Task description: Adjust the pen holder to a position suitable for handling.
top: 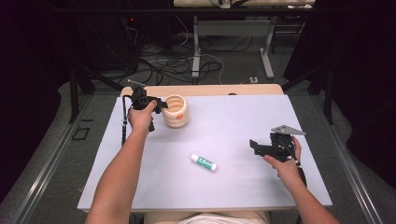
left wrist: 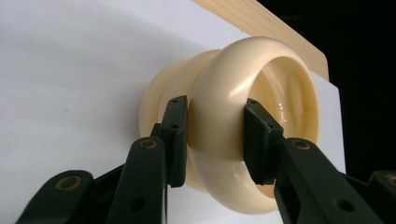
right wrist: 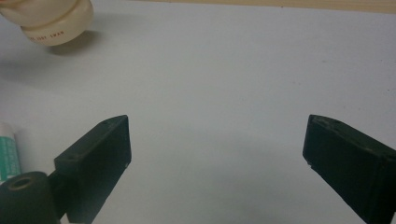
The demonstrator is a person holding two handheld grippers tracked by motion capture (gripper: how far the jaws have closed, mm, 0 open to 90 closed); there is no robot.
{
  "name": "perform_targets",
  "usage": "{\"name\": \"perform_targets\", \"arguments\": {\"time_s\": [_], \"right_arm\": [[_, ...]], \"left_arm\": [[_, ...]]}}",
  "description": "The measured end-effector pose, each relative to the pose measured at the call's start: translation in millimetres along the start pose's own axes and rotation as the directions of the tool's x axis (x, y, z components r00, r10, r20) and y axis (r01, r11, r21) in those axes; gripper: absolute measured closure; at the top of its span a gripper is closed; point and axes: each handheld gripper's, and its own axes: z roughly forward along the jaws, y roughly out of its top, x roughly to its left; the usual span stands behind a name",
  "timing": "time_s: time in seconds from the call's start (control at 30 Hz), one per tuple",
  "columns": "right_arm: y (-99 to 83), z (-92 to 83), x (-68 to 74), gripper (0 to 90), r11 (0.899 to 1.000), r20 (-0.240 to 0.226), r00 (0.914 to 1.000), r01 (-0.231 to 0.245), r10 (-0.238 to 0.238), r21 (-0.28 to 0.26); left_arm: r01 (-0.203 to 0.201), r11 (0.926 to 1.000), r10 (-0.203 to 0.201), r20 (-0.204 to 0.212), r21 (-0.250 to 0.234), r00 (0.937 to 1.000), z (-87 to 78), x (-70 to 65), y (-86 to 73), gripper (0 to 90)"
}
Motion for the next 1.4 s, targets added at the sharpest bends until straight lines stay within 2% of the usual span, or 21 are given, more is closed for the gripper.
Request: {"name": "perform_targets", "arguments": {"time_s": [0.13, 0.2, 0.33, 0.53, 0.77, 0.83, 0.87, 0.9, 0.93, 1.17, 1.27, 1.37, 1.4], "right_arm": [[0.1, -0.3, 0.0, 7.2, 1.000, -0.003, 1.0000, 0.000, 0.000, 0.001], [0.1, -0.4, 0.2, 7.2, 1.000, -0.002, 1.0000, 0.000, 0.000, 0.002], [0.2, -0.5, 0.5, 7.3, 1.000, -0.003, 1.0000, 0.001, -0.001, 0.001], [0.1, -0.3, 1.0, 7.3, 1.000, -0.006, 1.0000, 0.000, 0.000, 0.002], [0.0, 0.6, 1.1, 7.2, 1.000, -0.006, 1.0000, -0.002, 0.002, 0.000], [-0.1, 0.4, 1.3, 7.3, 1.000, -0.006, 1.0000, -0.002, 0.002, 0.004], [0.0, 0.4, 1.0, 7.2, 1.000, -0.005, 1.0000, 0.002, -0.002, 0.001], [0.1, 0.4, 1.2, 7.2, 1.000, -0.006, 1.0000, -0.001, 0.001, 0.000], [0.2, 0.2, 1.1, 7.3, 1.000, -0.008, 1.0000, 0.000, 0.000, 0.000], [0.1, 0.1, 1.2, 7.2, 1.000, -0.011, 0.9999, 0.001, -0.001, 0.003], [0.2, 0.1, 1.4, 7.3, 1.000, -0.010, 0.9999, 0.000, 0.000, 0.005], [0.1, 0.3, 1.5, 7.3, 1.000, -0.009, 1.0000, 0.000, 0.000, 0.004], [0.1, 0.4, 1.5, 7.3, 1.000, -0.009, 1.0000, 0.000, 0.001, 0.004]], "left_arm": [[-0.018, 0.9996, 0.017, 0.032, 0.022, 0.9993, 1.3, -8.6, -4.7, 65.3], [-0.043, 0.9986, 0.041, 0.034, 0.032, 0.9985, 1.8, -13.5, -7.8, 65.3], [-0.061, 0.9971, 0.059, 0.039, 0.046, 0.9975, 2.9, -21.5, -13.0, 65.3], [-0.114, 0.9898, 0.111, 0.044, 0.085, 0.9929, 5.1, -30.2, -20.2, 65.3], [-0.144, 0.9822, 0.138, 0.059, 0.120, 0.9887, 8.2, -41.7, -30.1, 65.3], [-0.138, 0.9812, 0.130, 0.065, 0.135, 0.9894, 9.7, -46.3, -33.7, 65.3], [-0.154, 0.9784, 0.145, 0.067, 0.138, 0.9871, 10.5, -47.2, -35.1, 65.3], [-0.145, 0.9790, 0.136, 0.070, 0.144, 0.9882, 11.9, -50.3, -37.6, 65.3], [-0.158, 0.9757, 0.148, 0.075, 0.152, 0.9861, 12.6, -51.0, -38.9, 65.3], [-0.184, 0.9642, 0.170, 0.088, 0.191, 0.9816, 19.6, -58.2, -49.9, 65.3], [-0.202, 0.9565, 0.186, 0.094, 0.210, 0.9781, 21.7, -59.4, -54.2, 65.3], [-0.204, 0.9532, 0.188, 0.093, 0.223, 0.9778, 23.3, -60.8, -57.8, 65.3], [-0.212, 0.9493, 0.195, 0.094, 0.232, 0.9762, 23.6, -61.2, -59.1, 65.3]]}}
